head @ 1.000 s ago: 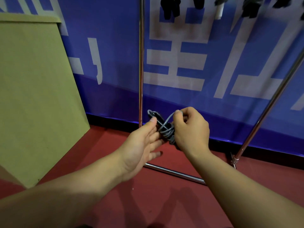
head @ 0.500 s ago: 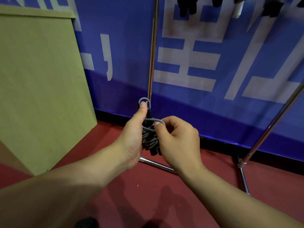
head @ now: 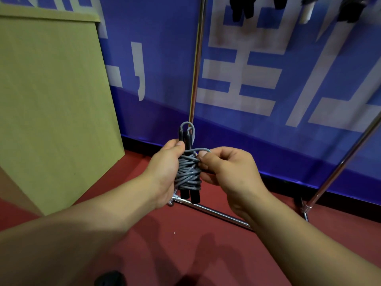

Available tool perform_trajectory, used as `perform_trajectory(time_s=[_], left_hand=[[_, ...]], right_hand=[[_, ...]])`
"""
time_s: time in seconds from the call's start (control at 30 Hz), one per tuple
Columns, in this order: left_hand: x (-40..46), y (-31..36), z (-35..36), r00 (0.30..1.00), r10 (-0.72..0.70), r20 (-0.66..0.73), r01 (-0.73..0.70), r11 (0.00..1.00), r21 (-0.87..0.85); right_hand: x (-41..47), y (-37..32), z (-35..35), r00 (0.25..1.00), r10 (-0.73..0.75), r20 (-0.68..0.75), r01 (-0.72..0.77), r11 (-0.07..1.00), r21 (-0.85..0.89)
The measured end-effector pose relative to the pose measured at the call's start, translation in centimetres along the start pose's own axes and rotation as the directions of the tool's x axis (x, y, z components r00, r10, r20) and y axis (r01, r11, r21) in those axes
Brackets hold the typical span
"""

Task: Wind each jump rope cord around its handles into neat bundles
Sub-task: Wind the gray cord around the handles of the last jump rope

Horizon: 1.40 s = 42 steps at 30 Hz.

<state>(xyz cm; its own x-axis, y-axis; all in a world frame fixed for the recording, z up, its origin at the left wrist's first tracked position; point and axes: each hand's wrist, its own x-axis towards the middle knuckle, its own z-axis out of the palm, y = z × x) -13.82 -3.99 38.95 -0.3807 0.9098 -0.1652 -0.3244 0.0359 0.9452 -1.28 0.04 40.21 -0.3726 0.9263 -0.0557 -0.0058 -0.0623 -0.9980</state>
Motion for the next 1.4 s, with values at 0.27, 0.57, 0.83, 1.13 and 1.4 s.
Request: perform_trajectory(time_s=[0.27, 0.57, 0.83, 1.13, 1.4], left_hand=[[0.2, 0.0, 0.5, 0.998, -0.022, -0.052, 0.022, 1.0, 0.007], [0.5, 0.1, 0.4, 0.997, -0.05, 0.065, 0.051, 0.999, -0.006], [0.5, -0.2, 0.5, 0.995, -0.08, 0.06, 0.075, 0.994, 0.073], [-0.1, 0.2, 0.4, 0.962, -0.199, 0.187, 0.185, 0.979, 0.09], [-0.6, 0.3, 0.5, 0.976, -0.076, 0.205, 0.05, 0.99, 0.128]], right_hand=[[0.6, -1.3, -1.3, 0.98, 0.137, 0.142, -0.159, 0.975, 0.153], [0.5, -1.6, -1.5, 0.981, 0.145, 0.129, -0.165, 0.972, 0.165], [0.4, -1.4, -1.1, 0.968, 0.17, 0.183, -0.192, 0.975, 0.11], [0.3, -1.7, -1.4, 0.938, 0.193, 0.288, -0.232, 0.967, 0.107], [0.9, -1.1, -2.1, 0.993, 0.054, 0.104, -0.058, 0.998, 0.036]])
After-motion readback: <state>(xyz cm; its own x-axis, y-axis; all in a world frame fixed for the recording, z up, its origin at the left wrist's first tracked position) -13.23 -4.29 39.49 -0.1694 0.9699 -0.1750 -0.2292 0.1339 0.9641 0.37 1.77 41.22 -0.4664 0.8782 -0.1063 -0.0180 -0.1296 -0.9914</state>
